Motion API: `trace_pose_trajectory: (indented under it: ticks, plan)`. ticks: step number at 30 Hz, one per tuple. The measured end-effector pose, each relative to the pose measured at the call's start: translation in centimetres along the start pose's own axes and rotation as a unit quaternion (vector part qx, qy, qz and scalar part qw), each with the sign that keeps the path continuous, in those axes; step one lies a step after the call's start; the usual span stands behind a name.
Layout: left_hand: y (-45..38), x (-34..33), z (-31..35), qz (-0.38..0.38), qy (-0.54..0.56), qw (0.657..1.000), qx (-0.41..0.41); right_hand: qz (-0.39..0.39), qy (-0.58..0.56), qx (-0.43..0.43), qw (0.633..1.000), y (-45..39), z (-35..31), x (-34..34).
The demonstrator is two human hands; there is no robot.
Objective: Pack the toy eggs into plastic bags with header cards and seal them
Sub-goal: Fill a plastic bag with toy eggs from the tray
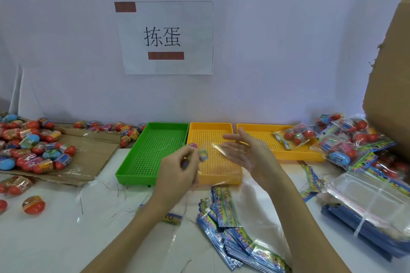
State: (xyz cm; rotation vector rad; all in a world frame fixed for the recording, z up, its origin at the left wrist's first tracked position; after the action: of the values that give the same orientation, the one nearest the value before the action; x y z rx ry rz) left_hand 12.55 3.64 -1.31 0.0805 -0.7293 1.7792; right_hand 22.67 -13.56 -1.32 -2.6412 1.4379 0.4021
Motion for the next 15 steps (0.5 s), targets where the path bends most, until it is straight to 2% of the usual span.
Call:
trace_pose_trajectory:
  ticks: [3, 5, 9, 12, 15]
  plan:
    - [-0.4, 1.6, -1.5, 0.074, 0.073, 0.992, 0.074, -0.095, 0.071, -0.015, 0.993, 0.3, 0.1, -1.3]
    - [-0.5, 2.1, -2.1, 0.092, 0.097, 0.987, 0.090, -0.122, 0.105, 0.007, 0.987, 0.5, 0.3, -1.8]
    - [-0.7, 1.9, -2.4, 0.073, 0.167, 0.977, 0.107, -0.077, 0.087, 0.030, 0.993, 0.5, 0.5, -1.4]
    - [-1.0, 1.9, -2.2, 0.038, 0.161, 0.981, 0.106, -0.061, 0.093, 0.028, 0.993, 0.6, 0.3, -1.2]
    - [-0.8, 2.3, -2.1, 0.046, 0.160, 0.981, 0.099, -0.039, 0.106, 0.028, 0.993, 0.6, 0.2, -1.2]
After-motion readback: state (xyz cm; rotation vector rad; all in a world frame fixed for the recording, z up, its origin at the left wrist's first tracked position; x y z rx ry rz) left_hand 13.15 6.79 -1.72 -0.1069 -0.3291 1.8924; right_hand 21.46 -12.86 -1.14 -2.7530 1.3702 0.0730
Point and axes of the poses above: each hand's wrist, its own y-axis away from the middle knuckle, its own x-axis out of the back of the hand, z = x × y, the point moved 6 cm from there along -y, towards the middle knuckle, and after that the axes turned 8 degrees about -z, right-handed, at the moved point
